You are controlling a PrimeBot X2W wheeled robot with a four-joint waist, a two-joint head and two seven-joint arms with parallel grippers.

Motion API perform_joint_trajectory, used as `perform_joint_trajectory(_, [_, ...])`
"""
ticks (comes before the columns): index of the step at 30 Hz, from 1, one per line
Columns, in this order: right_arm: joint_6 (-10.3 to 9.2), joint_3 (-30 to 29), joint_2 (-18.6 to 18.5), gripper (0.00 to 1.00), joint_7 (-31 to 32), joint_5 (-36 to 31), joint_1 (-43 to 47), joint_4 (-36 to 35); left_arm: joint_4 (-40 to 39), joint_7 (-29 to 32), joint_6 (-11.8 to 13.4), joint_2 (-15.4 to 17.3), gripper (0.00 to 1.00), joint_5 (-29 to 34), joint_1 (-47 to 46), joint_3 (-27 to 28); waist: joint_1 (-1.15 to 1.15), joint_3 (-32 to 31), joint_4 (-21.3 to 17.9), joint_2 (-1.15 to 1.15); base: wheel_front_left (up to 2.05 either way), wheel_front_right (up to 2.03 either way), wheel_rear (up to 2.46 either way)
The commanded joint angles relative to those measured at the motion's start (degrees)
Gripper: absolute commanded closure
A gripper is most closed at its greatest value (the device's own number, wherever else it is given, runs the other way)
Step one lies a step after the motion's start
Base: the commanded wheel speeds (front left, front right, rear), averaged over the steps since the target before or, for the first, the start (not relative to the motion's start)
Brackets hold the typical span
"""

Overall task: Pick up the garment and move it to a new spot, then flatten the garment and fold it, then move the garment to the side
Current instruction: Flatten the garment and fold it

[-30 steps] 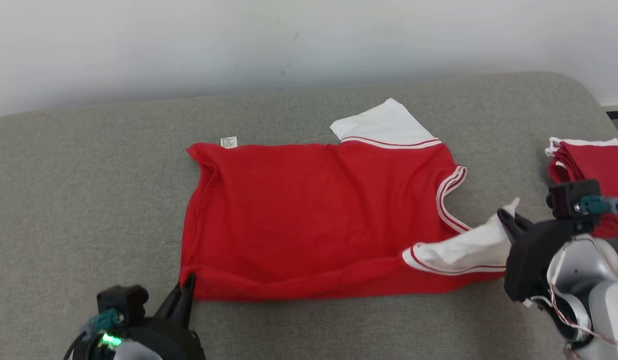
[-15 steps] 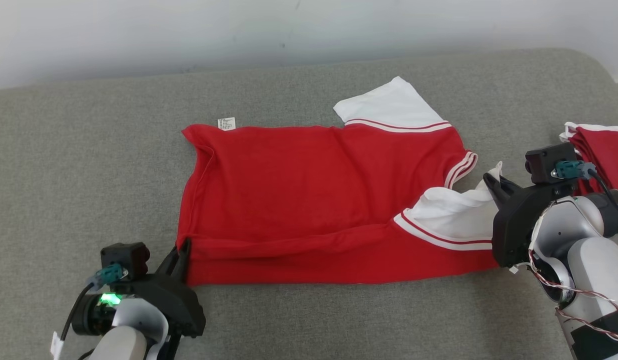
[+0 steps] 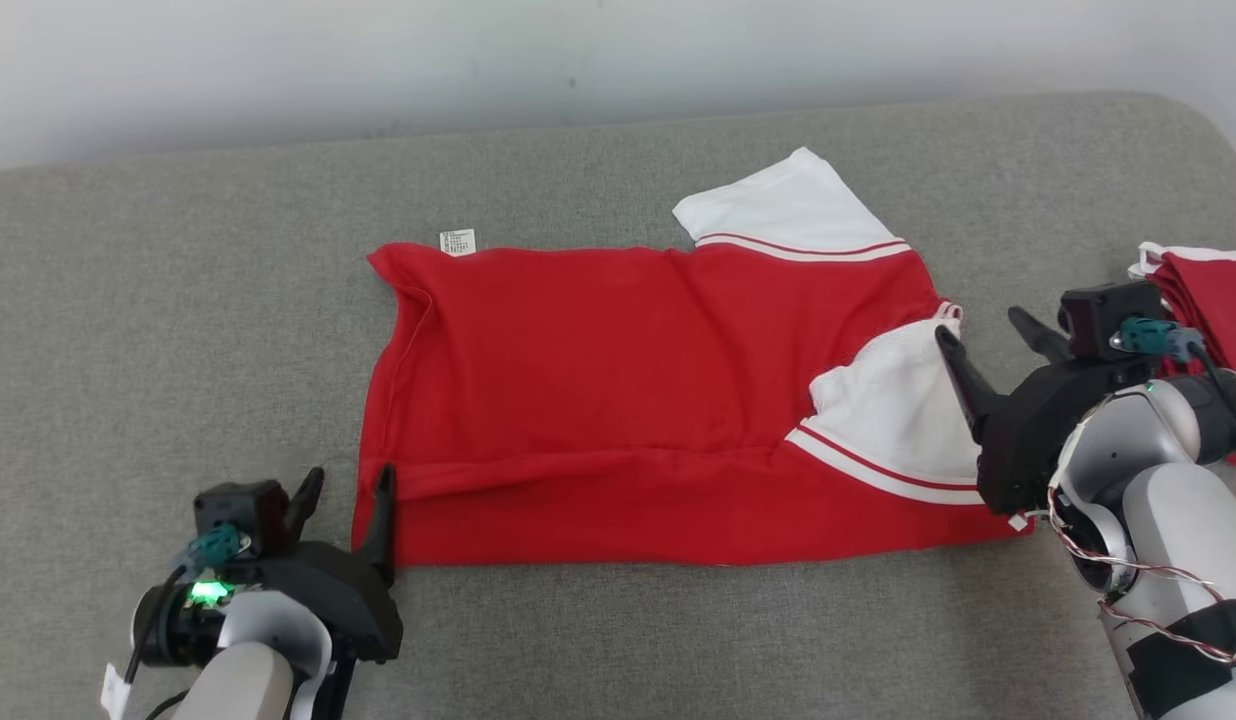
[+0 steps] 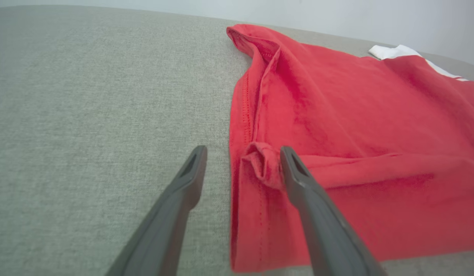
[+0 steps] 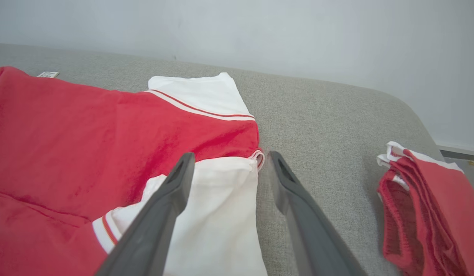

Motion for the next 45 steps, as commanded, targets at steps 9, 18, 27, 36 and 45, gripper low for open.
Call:
perform_joint_trajectory(9, [-0.18, -6.6, 1.4, 0.0, 2.0, 0.5, 9.3, -4.3, -2.1, -1.7, 2.2, 1.9, 0.0, 1.1, 6.2, -0.1, 0.0, -2.3, -0.2, -0.01, 0.0, 0.0, 0.0])
perform_joint_trajectory(18, [-0.18, -12.7, 6.4, 0.0, 6.2, -1.8, 18.6, -9.1, -5.5, -0.1, 4.9, 1.4, 0.0, 1.9, 8.3, -1.2, 0.0, -1.2, -1.6, -0.01, 0.0, 0.0, 0.0])
perform_joint_trajectory(27, [-0.18, -15.1, 9.3, 0.0, 7.0, -4.4, 16.6, -5.6, -5.3, 1.7, 5.5, 1.4, 0.0, 2.6, 5.1, -2.6, 0.0, 0.1, -1.7, -0.01, 0.0, 0.0, 0.0])
perform_joint_trajectory(36, [-0.18, -17.0, 11.4, 0.0, 6.5, -4.9, 11.7, 2.2, -1.9, 4.8, 5.0, 0.8, 0.0, 2.9, 3.8, -4.8, 0.0, 1.4, -1.1, -0.01, 0.0, 0.0, 0.0])
perform_joint_trajectory(45, [-0.18, -16.9, 11.7, 1.0, 8.0, -4.3, 9.5, 7.8, 0.9, 5.8, 4.6, -0.1, 1.0, 1.7, 4.4, -5.9, 0.0, 1.7, -0.2, -0.01, 0.0, 0.0, 0.0])
